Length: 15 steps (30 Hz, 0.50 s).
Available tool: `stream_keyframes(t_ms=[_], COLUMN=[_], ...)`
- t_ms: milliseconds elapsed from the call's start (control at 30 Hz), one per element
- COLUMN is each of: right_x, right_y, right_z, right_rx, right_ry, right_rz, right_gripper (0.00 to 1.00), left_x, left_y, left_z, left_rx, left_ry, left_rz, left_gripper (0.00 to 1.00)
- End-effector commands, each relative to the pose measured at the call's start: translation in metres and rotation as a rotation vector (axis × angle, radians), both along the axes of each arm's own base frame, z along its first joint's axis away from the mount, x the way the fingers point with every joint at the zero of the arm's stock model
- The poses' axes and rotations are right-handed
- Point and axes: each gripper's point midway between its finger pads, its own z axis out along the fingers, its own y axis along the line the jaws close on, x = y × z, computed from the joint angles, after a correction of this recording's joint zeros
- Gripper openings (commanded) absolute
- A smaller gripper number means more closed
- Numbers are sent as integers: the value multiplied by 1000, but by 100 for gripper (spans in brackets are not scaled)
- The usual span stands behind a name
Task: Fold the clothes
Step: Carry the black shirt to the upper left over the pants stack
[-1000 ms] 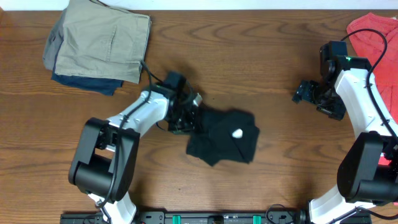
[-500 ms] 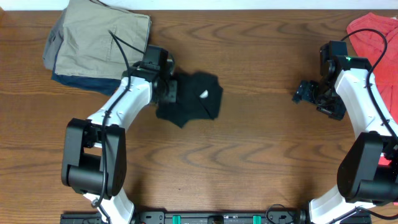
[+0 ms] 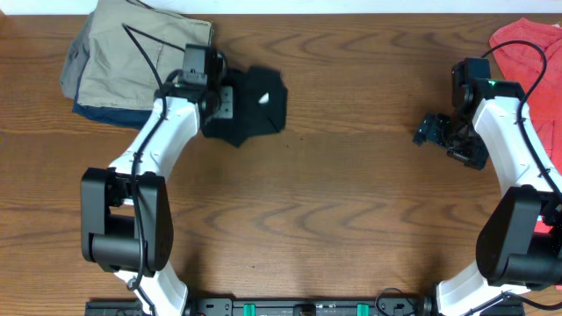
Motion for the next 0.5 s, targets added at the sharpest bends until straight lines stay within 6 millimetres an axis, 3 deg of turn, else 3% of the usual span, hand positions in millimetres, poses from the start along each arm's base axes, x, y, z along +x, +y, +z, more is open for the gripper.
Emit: stream_keyframes(t_ms=[0, 367, 467], right_x=[3, 3, 3], right_y=[-3, -3, -3], right_z=[7, 7, 7], right_rx=[-9, -9, -9], right_ry=[-25, -25, -25], right_rz=[-16, -16, -16], right_gripper=[99, 99, 99], left_x=[22, 39, 42], left_y=[4, 2, 13], left_z=[31, 64, 69], left_rx=[16, 8, 58], left_ry=[-76, -151, -168], left_rz=[5, 7, 44], left_gripper=[6, 6, 6])
